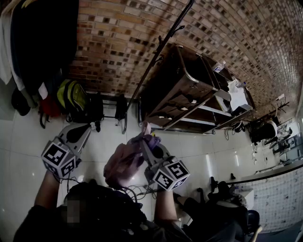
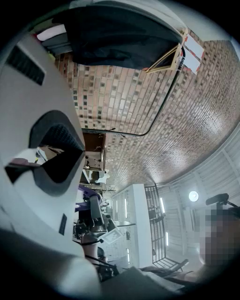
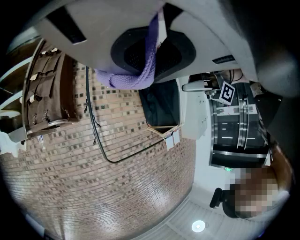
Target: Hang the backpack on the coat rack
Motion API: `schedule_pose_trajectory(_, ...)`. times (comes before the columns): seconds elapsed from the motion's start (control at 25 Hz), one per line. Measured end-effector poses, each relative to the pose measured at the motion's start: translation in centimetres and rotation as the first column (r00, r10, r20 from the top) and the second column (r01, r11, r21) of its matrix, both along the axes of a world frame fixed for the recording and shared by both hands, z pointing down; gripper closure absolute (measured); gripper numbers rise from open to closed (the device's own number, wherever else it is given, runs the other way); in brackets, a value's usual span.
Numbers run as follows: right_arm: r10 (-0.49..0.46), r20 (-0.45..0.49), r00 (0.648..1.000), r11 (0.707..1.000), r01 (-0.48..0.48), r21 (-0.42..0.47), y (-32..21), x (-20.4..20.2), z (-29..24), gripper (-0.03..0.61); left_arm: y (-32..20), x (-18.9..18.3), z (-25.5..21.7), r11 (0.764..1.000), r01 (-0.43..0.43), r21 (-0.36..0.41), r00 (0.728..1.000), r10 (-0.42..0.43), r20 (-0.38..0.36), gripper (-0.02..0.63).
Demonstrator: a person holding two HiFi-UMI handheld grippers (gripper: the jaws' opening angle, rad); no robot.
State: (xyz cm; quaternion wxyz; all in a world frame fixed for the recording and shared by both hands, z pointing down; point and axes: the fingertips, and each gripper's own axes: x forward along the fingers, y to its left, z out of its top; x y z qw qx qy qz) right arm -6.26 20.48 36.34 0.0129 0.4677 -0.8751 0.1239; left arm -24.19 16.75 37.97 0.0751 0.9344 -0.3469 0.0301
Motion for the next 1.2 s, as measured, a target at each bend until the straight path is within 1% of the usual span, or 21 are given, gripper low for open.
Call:
schedule_pose_trajectory(0.08,0.021,0.003,1.000,1.000,-0.021,0.001,-0.6,0.0,-0.4,0.568,-0.7,-0.6,0.2,1.000,0.010,-0.007,1.000,-0.010,-0.008,0.574)
schedule_pose_trajectory(0.16,0.048,-0.010,0.999,0.999,-0.047,0.014,-1.2,-0.1,-1.1,0.568,-1.2,-0.9,0.3,1.000,0.002,-0.016,1.000,-0.002,-0.007,0.574)
schedule_pose_trajectory(0.28,0.081,-0.056,0.995,0.995,-0.077,0.070,-2.7,-0.8,-2.3,0.568,-1.9,-1.0,0.1,0.999,-0.036,-0.009,0.999,0.036,0.018,0.574)
schedule_pose_trajectory(0.36,0.089,-0.072,0.993,0.992,-0.082,0.095,-3.9,-1.3,-2.5,0.568,-2.7,-1.4,0.2,0.999,-0.044,-0.002,0.998,0.044,0.034,0.574)
schedule_pose_trajectory(0.52,0.096,-0.068,0.993,0.992,-0.090,0.083,-6.2,-0.4,-1.8,0.568,-4.5,-1.4,0.3,1.000,-0.020,-0.007,0.999,0.021,0.034,0.574)
schedule_pose_trajectory(0.68,0.066,-0.034,0.997,0.997,-0.064,0.050,-8.8,0.7,0.1,0.569,-7.0,-0.4,1.5,1.000,0.000,-0.013,0.999,0.000,0.043,0.574)
schedule_pose_trajectory(0.88,-0.003,-0.007,1.000,1.000,0.002,-0.027,-13.5,1.5,3.9,0.569,-11.7,1.0,2.9,0.998,0.056,-0.039,0.997,-0.055,0.047,0.574)
schedule_pose_trajectory(1.2,-0.055,-0.005,0.998,0.998,0.055,-0.034,-23.3,6.5,4.0,0.569,-21.0,6.0,2.9,0.993,0.109,-0.040,0.994,-0.107,0.036,0.574)
